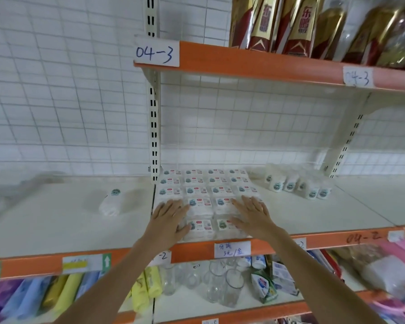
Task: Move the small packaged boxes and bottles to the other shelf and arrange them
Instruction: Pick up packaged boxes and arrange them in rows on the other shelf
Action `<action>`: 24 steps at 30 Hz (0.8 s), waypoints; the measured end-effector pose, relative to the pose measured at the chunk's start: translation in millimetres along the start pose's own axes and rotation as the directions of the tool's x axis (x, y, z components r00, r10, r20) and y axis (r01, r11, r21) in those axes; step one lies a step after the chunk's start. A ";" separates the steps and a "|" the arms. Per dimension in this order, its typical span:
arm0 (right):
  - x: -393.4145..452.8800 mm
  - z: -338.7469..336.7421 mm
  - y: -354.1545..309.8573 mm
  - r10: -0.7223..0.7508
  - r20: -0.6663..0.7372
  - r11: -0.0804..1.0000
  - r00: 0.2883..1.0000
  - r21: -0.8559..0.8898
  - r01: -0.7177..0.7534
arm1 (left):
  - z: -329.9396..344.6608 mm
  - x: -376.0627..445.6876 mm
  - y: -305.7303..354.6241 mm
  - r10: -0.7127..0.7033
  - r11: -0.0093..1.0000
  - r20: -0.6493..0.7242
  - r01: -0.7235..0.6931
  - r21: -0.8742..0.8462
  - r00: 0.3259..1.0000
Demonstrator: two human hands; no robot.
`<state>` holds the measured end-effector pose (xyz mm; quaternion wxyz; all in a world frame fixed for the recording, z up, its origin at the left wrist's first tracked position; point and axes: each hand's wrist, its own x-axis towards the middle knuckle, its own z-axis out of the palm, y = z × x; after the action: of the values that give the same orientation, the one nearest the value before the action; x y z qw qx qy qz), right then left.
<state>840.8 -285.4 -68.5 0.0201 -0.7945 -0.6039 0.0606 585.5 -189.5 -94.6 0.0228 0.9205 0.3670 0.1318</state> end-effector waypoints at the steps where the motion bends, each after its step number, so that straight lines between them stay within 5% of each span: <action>1: -0.2 -1.1 -0.1 0.002 0.004 1.000 1.000 0.002 -0.002 | 1.3 0.8 0.1 0.021 1.000 -0.008 -0.021 -0.015 1.000; 5: -0.4 -2.2 -1.8 0.013 -0.011 1.000 1.000 -0.002 -0.013 | 6.7 0.6 -1.8 0.030 0.999 -0.109 -0.032 -0.018 0.994; 17: -2.1 -11.8 -3.5 -0.027 -0.040 0.999 0.999 -0.043 0.026 | -6.2 0.0 3.1 0.026 0.999 -0.070 -0.027 -0.020 0.997; 21: -2.6 -20.2 -1.6 -0.068 -0.009 0.996 0.998 -0.064 0.067 | -17.8 -12.4 10.0 -0.060 0.997 -0.080 0.056 -0.055 0.995; 24: -11.5 -23.5 -12.2 -0.164 -0.123 0.986 0.979 -0.035 0.161 | -33.2 -30.9 11.1 -0.148 0.988 -0.160 0.138 -0.067 0.976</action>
<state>828.9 -292.2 -43.1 0.0528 -0.7449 -0.6651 0.0012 562.9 -220.5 -68.1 0.0273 0.8767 0.4292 0.2156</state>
